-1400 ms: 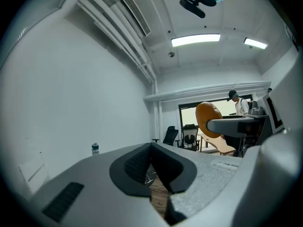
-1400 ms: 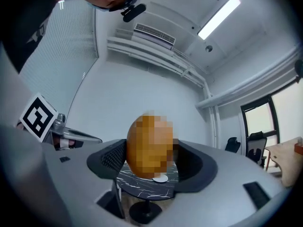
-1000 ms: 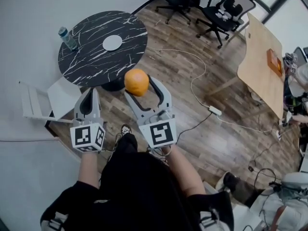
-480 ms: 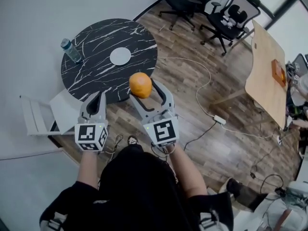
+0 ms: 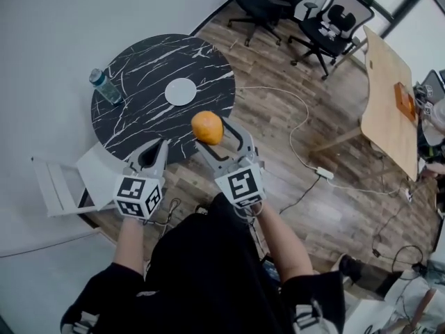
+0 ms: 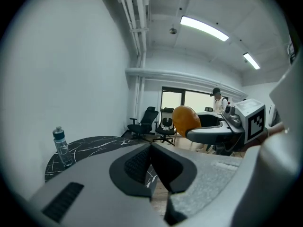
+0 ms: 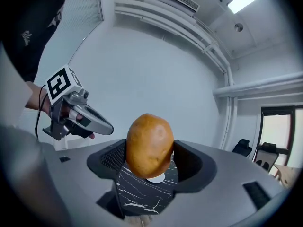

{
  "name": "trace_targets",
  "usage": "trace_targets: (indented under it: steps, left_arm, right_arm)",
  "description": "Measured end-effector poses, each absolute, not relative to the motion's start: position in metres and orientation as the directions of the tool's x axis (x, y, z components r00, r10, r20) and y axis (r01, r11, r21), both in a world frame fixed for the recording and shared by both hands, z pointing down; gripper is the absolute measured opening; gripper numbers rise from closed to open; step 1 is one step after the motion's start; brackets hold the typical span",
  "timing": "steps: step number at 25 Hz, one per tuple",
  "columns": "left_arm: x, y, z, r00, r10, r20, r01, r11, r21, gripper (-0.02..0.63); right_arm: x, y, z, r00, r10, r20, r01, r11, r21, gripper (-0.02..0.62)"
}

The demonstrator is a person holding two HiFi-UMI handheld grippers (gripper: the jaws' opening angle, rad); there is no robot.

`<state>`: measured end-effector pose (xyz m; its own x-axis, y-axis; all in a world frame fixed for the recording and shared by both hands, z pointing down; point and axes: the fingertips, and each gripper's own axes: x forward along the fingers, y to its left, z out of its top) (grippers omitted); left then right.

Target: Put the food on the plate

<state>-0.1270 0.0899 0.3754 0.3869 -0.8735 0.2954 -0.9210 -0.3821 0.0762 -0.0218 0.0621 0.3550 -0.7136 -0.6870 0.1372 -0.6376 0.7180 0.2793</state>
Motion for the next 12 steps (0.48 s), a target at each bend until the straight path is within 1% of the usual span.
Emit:
trace_targets:
  steps: [3, 9, 12]
  left_arm:
    - [-0.127, 0.075, 0.383, 0.413, -0.859, 0.303, -0.910, -0.403, 0.099, 0.000]
    - [-0.117, 0.038, 0.381, 0.554, -0.786, 0.273, -0.829, -0.489, 0.273, 0.000]
    - [-0.125, 0.009, 0.381, 0.536, -0.798, 0.277, -0.840, -0.471, 0.268, 0.000]
  right_arm:
    - [-0.026, 0.047, 0.363, -0.719, -0.680, 0.146, -0.629, 0.725, 0.279, 0.301]
    - [-0.039, 0.011, 0.384, -0.766, -0.620, 0.169, -0.551, 0.769, 0.325, 0.301]
    - [-0.048, -0.019, 0.395, -0.773, -0.606, 0.188, -0.526, 0.778, 0.343, 0.301]
